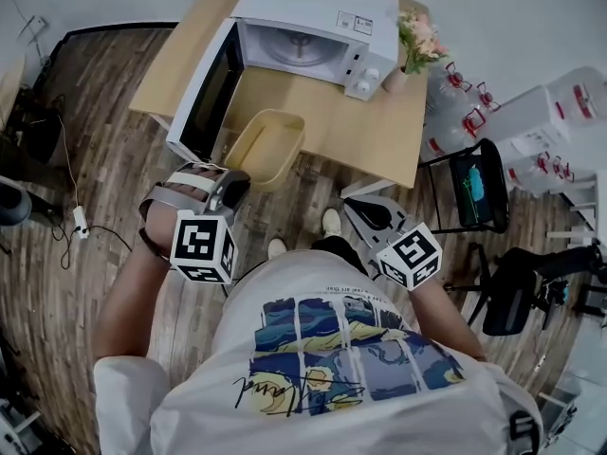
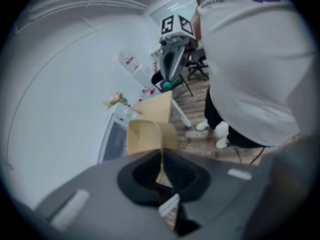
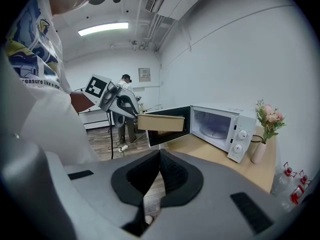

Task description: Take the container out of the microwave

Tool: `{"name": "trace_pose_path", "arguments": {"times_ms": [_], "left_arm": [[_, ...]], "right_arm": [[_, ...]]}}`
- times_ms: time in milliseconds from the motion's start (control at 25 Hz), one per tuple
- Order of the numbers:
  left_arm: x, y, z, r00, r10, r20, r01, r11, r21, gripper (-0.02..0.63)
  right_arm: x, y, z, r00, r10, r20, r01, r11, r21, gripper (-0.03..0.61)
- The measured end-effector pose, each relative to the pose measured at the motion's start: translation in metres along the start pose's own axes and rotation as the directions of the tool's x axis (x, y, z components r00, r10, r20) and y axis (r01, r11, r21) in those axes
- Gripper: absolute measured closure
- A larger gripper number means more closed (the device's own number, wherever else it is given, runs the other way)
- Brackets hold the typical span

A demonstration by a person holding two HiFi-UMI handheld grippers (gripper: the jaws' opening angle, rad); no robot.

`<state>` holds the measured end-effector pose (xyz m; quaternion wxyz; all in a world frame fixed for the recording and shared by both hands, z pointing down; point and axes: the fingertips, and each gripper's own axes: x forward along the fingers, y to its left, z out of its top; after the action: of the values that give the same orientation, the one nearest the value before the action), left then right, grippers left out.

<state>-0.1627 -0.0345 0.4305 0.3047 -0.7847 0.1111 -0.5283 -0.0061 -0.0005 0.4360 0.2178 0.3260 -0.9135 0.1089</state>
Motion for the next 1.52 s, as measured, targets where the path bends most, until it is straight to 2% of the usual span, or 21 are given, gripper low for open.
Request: {"name": "trace_pose_path", "arguments": {"times_ms": [480,1520], "left_arm": [[-0.006,-0.012,-0.001,1.0,0.0,-0.017,0.0,1.0,0.003,0.589],[0.005,-0.008,0.001,1.0,-0.018,-0.018,0.018,1.0,0.011,0.589]], "right_arm": [[-0.001,0.015,0.001,1.0,0.018,0.01,-0.018,1.0,-0.021,0.572],[0.001,0.01,-0.004,1.0,0.024,-0.011,-0.024,0.999,-0.024,0.572]]}}
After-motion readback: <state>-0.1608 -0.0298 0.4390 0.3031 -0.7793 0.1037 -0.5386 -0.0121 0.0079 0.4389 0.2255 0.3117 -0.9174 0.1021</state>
